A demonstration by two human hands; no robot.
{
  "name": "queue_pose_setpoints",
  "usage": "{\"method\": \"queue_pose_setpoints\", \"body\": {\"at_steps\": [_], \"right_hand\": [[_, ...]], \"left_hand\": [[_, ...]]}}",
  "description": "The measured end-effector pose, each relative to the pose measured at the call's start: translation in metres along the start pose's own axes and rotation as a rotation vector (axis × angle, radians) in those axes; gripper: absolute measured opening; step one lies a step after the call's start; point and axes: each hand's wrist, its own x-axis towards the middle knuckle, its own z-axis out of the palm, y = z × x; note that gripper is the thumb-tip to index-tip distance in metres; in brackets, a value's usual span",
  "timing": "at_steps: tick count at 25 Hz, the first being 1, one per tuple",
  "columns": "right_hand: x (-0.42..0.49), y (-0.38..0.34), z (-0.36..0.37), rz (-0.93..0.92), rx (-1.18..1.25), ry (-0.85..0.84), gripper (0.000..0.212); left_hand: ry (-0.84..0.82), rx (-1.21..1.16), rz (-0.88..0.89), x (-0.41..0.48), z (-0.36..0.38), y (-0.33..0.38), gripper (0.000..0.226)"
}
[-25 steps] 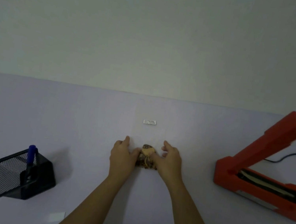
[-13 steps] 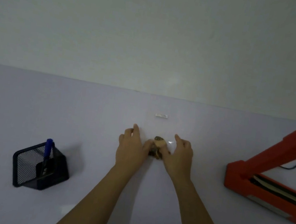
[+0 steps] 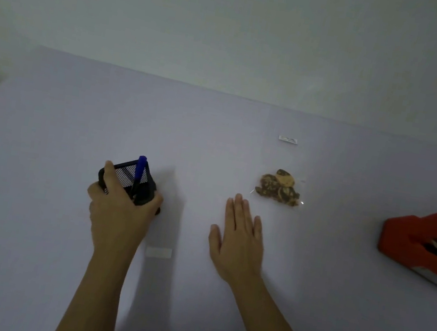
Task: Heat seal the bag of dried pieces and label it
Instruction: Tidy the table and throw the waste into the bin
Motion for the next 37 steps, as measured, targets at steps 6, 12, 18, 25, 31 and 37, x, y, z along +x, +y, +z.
{"method": "queue_pose_setpoints", "body": {"at_steps": [6,12,18,25,31,37], "right_hand": [[-0.001,0.001,0.005,0.141,-0.028,0.038,0.065],[0.002,0.002,0.006,0.139,0.003,0.034,0.065],[0.005,-0.001,0.003,0.134,0.001,0.029,0.067],[0.006,-0.004,0.004,0.136,0.003,0.034,0.068],[0.005,-0.003,0.004,0.134,-0.011,0.038,0.066],[0.007,-0.004,0.002,0.136,-0.032,0.037,0.066]], "left_hand": [[-0.102,-0.109,0.314,0.036,0.044,0.079,0.101],[-0.229,-0.076,0.519,0.102,0.112,0.168,0.098],[-0.22,-0.067,0.523,0.135,0.139,0.198,0.1],[-0.239,-0.021,0.479,0.146,0.146,0.213,0.109],[-0.192,-0.24,0.57,0.11,0.11,0.181,0.096],[-0.363,-0.121,0.721,0.042,0.066,0.026,0.038]]}}
